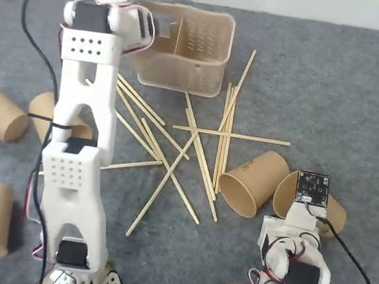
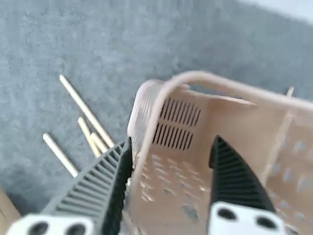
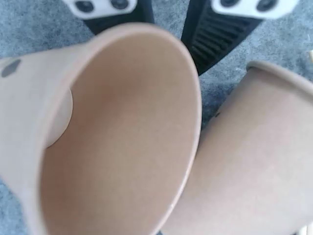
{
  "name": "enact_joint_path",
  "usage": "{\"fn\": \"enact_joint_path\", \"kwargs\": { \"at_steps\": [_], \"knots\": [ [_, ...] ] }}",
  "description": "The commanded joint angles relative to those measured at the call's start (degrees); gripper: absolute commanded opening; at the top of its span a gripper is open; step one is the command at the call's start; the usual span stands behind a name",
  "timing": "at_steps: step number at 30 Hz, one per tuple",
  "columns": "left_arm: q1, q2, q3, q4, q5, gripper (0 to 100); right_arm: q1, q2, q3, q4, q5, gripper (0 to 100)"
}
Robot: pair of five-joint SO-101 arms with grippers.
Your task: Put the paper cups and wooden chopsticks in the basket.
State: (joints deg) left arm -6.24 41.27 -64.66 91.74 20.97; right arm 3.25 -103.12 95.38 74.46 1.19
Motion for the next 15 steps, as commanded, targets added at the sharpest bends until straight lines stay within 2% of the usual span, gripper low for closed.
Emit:
{"fn": "enact_joint_path", "kwargs": {
  "at_steps": [1, 7, 15],
  "knots": [
    [0.7, -0.79, -13.05, 3.25, 1.67, 26, 0.31, -0.66, 1.05, 0.31, -0.53, 0.9],
    [0.26, -0.79, -25.71, 8.7, 1.41, 26, 0.31, -0.66, 1.05, 0.31, -0.53, 0.9],
    [0.26, 1.14, -21.67, 8.35, -0.18, 26, 0.31, -0.66, 1.05, 0.31, -0.53, 0.9]
  ]
}}
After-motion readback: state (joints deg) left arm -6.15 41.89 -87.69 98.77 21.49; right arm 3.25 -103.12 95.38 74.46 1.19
